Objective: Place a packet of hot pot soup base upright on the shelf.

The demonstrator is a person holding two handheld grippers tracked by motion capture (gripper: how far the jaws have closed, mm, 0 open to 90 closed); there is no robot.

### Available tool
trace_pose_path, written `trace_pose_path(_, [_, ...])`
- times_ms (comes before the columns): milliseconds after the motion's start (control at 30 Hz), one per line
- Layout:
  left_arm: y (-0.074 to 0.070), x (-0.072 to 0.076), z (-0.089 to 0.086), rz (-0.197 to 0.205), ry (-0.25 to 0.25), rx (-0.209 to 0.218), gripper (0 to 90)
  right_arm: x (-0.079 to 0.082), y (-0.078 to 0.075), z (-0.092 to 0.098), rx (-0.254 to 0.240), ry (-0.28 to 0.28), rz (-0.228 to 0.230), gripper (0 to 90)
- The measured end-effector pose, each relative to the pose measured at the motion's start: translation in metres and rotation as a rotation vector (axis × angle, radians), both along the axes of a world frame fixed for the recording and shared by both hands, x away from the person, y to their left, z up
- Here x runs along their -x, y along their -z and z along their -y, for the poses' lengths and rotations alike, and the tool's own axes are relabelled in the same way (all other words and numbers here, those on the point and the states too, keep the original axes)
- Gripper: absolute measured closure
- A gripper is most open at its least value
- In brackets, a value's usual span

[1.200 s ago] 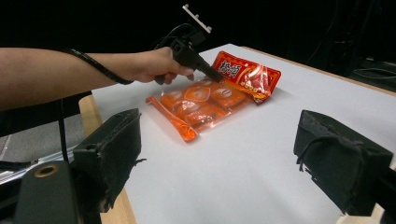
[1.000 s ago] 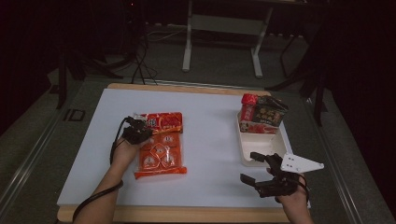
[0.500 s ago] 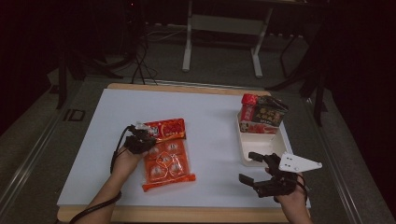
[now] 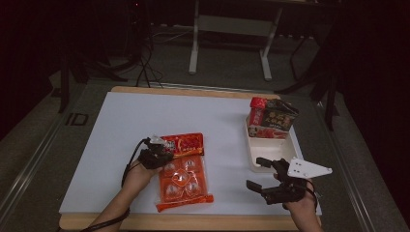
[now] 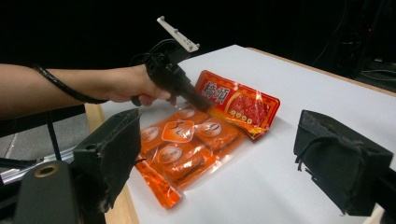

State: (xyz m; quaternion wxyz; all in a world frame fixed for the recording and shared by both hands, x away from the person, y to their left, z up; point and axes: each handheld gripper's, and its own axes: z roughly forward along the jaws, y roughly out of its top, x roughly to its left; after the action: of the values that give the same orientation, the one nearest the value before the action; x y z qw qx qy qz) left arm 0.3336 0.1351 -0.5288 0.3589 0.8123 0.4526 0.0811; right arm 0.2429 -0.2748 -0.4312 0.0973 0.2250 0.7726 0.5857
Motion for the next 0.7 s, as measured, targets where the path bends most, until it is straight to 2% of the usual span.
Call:
trace_pose_path(133, [0.000, 0.001, -0.001, 0.008, -0.006, 0.016, 90.0, -0.001, 0.001, 0.000, 0.000, 0.003, -0.003, 14.8])
trace_pose_path(300, [-0.008, 0.007, -0.006, 0.037, 0.003, -0.011, 90.0, 0.000, 0.001, 0.001, 0.000, 0.005, -0.001, 14.8])
trace_pose_path(367, [-0.012, 0.012, -0.013, 0.041, -0.011, 0.004, 90.0, 0.000, 0.001, 0.002, 0.000, 0.008, -0.003, 14.8])
trace_pose_path(400, [-0.014, 0.014, -0.017, 0.056, -0.015, -0.015, 90.0, 0.000, 0.001, 0.002, -0.001, 0.009, -0.003, 14.8])
trace_pose_path(433, [-0.014, 0.014, -0.017, 0.056, -0.015, -0.015, 90.0, 0.000, 0.001, 0.002, -0.001, 0.009, -0.003, 14.8])
trace_pose_path(533, [-0.017, 0.019, -0.033, 0.075, -0.060, -0.027, 90.0, -0.001, 0.001, 0.001, 0.000, 0.006, -0.005, 14.8])
trace_pose_path(700, [-0.015, 0.021, -0.047, 0.083, -0.095, 0.014, 90.0, 0.001, 0.000, -0.003, 0.012, 0.002, 0.006, 14.7])
